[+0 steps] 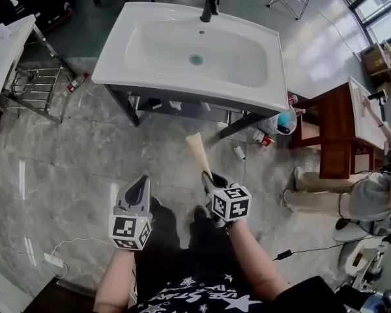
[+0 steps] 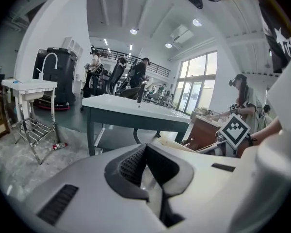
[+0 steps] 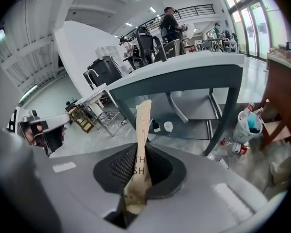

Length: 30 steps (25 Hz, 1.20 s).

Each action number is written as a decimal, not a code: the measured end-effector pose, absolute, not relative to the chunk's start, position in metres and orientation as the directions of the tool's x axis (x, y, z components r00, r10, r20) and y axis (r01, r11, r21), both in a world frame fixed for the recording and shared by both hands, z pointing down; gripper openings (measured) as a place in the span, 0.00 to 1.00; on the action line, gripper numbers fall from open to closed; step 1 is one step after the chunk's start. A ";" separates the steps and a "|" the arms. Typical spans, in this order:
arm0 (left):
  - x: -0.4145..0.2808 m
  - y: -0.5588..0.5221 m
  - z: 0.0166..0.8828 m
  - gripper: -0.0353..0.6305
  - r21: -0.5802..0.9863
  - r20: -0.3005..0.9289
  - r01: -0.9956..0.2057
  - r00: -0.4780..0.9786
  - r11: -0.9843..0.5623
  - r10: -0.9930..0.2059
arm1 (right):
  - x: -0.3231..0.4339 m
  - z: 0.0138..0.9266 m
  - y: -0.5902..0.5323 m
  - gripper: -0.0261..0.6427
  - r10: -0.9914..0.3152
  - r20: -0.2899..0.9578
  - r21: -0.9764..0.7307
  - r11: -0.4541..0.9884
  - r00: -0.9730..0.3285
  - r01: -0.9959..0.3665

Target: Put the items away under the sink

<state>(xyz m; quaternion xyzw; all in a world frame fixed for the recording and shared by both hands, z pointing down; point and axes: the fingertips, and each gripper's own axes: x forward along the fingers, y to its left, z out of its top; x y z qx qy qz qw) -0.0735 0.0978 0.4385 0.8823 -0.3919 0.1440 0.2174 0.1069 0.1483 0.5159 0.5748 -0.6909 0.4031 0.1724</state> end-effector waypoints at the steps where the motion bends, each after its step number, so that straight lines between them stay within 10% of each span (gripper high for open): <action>1: -0.065 0.102 0.442 0.07 0.267 0.427 -0.759 0.646 -0.595 -0.633 | 0.113 0.521 0.155 0.09 -0.653 0.700 -0.371 0.016 -0.291 -0.929; 30: 0.006 -0.051 0.759 0.07 0.250 0.354 -0.765 0.643 -0.594 -0.679 | 0.242 0.894 0.004 0.09 -0.616 0.760 -0.336 -0.101 -0.206 -0.936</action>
